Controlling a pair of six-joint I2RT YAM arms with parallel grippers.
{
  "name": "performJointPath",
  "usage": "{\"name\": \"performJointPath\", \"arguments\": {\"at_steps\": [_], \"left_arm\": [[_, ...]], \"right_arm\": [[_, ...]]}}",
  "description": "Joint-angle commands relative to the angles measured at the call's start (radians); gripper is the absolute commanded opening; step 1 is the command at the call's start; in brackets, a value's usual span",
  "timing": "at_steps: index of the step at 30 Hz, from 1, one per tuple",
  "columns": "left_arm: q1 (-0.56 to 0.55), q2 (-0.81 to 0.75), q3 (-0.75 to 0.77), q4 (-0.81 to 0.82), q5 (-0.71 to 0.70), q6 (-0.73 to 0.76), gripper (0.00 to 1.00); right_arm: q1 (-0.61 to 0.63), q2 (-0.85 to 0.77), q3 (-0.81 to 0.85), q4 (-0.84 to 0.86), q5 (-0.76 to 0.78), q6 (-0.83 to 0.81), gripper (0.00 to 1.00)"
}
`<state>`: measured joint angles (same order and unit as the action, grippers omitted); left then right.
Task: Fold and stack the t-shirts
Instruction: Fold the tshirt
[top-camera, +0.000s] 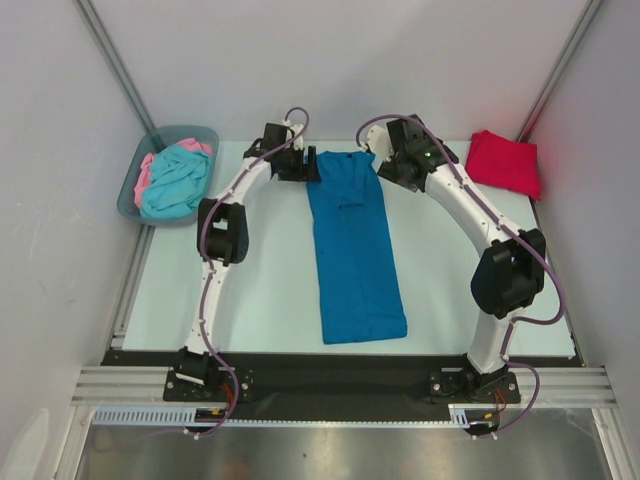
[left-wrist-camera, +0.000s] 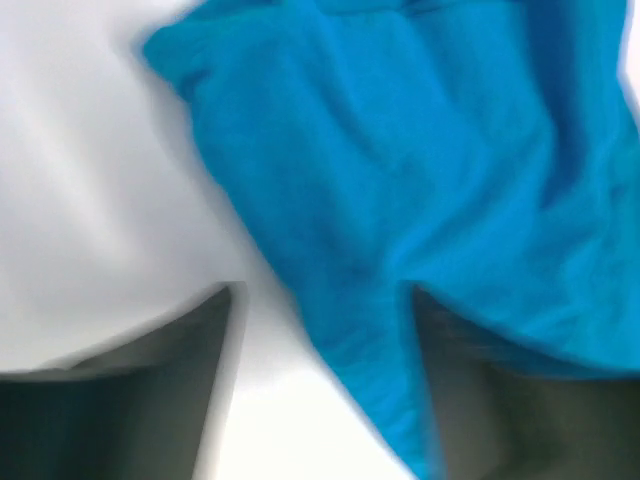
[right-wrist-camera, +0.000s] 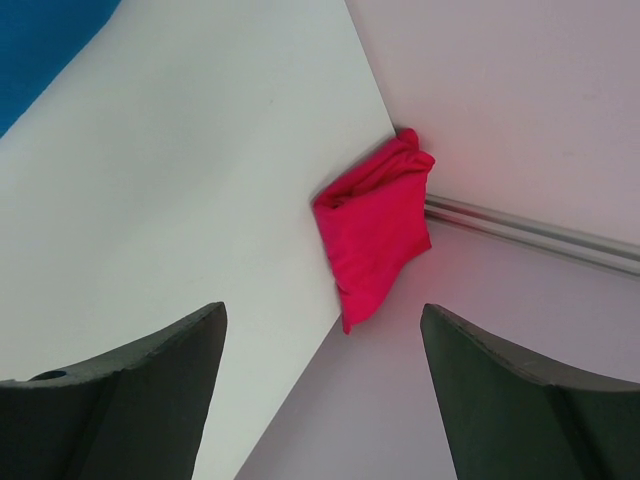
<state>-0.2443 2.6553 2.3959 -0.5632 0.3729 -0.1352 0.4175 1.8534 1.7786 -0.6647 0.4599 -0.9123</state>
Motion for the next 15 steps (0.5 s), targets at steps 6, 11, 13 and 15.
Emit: {"name": "performJointPath", "arguments": {"at_steps": [6, 11, 13, 15], "left_arm": [[0.016, -0.147, -0.059, -0.044, 0.067, 0.052, 1.0], [0.016, -0.239, -0.115, -0.069, 0.038, 0.155, 1.0], [0.016, -0.277, -0.124, -0.096, 0.015, 0.206, 1.0], [0.016, -0.307, -0.15, -0.11, -0.005, 0.242, 1.0]], "right_arm": [[-0.043, 0.033, -0.064, -0.039, -0.124, 0.093, 0.85], [-0.104, 0.197, 0.037, -0.033, -0.21, 0.161, 0.22], [-0.114, 0.246, 0.143, -0.039, -0.228, 0.193, 0.0], [-0.123, 0.312, 0.208, -0.038, -0.263, 0.205, 0.0]]}}
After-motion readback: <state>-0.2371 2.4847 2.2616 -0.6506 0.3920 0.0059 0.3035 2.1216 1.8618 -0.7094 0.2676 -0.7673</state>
